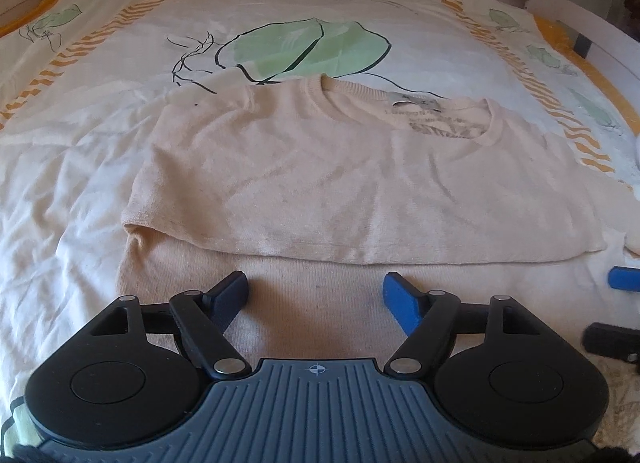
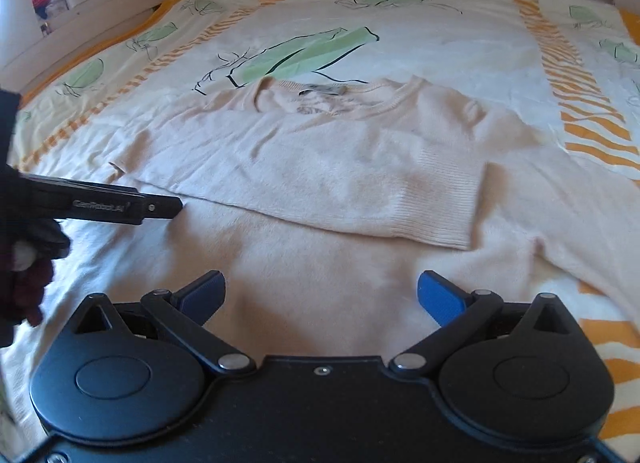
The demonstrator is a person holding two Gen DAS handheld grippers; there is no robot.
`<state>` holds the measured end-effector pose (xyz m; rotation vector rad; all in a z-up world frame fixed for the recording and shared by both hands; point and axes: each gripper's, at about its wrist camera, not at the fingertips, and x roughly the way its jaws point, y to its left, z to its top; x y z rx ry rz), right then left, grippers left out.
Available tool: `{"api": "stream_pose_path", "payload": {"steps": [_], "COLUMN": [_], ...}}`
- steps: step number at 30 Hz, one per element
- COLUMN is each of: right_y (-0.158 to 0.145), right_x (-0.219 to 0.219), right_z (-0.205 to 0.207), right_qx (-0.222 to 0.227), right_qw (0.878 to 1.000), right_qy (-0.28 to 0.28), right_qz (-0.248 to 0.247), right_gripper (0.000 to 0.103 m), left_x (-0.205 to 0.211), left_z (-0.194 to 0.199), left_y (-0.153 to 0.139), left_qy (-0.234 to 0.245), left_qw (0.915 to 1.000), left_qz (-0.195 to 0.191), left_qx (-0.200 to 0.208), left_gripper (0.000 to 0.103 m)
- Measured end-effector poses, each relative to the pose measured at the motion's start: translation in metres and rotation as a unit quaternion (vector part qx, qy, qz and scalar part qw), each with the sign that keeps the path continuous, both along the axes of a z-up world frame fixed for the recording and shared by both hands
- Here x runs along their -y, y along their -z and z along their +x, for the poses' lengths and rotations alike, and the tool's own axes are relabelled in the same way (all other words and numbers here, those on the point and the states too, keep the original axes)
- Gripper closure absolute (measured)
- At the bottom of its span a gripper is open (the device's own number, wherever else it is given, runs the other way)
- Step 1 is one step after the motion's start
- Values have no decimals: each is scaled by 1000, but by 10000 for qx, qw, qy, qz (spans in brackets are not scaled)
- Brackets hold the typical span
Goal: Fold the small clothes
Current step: 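Move the right gripper to the other sleeve cuff and grasp it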
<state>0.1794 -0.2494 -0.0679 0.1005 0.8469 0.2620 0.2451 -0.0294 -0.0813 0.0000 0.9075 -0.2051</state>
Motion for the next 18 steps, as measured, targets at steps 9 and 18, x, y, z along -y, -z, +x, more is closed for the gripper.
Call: {"api": "stream_pose_path", "payload": {"steps": [9, 18], "right_y": [-36, 0], "right_x": [148, 208], "right_z": [-35, -72], "right_qx": [-381, -795], "right_qw": [9736, 9203], "right_qy": [2026, 3579], "right_qz": [979, 1365], "right_gripper": [1, 4], "left_x": [26, 21], "left_z": [-10, -15], "left_y": [5, 11], "left_qy": [-345, -149], "left_qw": [9987, 9983], "left_qz": [272, 201], "left_qx": [273, 526], "left_gripper": [29, 27]}}
